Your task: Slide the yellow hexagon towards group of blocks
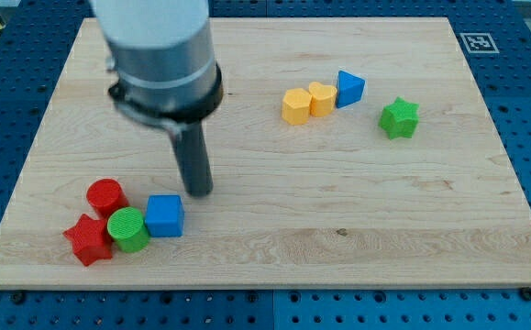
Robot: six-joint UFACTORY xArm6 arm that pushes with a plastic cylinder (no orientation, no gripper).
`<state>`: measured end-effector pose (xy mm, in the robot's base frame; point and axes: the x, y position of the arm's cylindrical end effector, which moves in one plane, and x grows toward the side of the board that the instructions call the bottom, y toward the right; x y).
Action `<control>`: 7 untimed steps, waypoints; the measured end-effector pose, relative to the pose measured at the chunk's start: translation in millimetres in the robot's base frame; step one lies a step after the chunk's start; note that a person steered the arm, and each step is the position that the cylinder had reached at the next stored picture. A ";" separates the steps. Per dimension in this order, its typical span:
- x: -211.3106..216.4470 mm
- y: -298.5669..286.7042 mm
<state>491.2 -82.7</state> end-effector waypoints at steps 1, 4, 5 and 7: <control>-79.2 0.3; -185.6 141.8; -119.2 139.5; -44.5 126.2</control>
<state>446.7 43.5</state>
